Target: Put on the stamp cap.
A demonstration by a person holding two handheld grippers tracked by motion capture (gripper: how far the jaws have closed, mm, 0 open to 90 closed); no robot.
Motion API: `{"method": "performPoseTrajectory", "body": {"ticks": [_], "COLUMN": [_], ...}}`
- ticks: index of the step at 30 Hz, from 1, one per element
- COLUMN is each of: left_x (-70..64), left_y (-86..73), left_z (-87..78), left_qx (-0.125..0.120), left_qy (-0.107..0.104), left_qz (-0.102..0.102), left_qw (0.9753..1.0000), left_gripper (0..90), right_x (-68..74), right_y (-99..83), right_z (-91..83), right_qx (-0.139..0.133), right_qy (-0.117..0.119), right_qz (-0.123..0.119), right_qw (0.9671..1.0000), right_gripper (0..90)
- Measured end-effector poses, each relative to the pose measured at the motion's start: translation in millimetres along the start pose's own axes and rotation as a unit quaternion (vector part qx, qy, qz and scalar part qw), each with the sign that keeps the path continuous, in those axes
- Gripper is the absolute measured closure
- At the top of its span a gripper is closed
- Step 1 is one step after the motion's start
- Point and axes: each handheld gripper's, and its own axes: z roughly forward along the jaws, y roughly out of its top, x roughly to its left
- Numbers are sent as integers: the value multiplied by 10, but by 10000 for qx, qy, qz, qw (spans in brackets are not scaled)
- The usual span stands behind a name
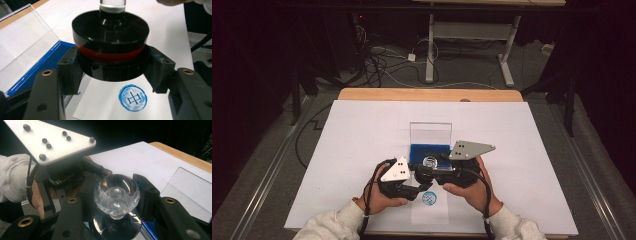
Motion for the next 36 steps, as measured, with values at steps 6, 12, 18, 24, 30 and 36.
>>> {"method": "performPoseTrajectory", "body": {"ticks": [6,12,18,24,30,36], "left_x": [5,9,-4,-21,-37,-44], "left_y": [-4,-19,-17,-22,-21,-35], "left_z": [3,5,-3,-32,-53,-87], "left_qx": [39,40,21,26,106,88], "left_qy": [-10,-36,-32,43,155,244], "left_qz": [17,42,102,171,261,273], "left_qw": [10000,10000,9999,9998,9995,9993], "left_gripper": [367,367,367,366,367,368], "right_x": [9,15,19,1,-10,-1], "right_y": [-11,-18,-29,-61,-85,-101], "right_z": [24,30,45,45,47,50], "right_qx": [-7,-46,-71,-147,-153,-144], "right_qy": [102,165,208,309,339,349], "right_qz": [33,123,194,318,374,422], "right_qw": [9999,9998,9996,9989,9986,9984], "right_gripper": [569,569,569,568,569,569]}}
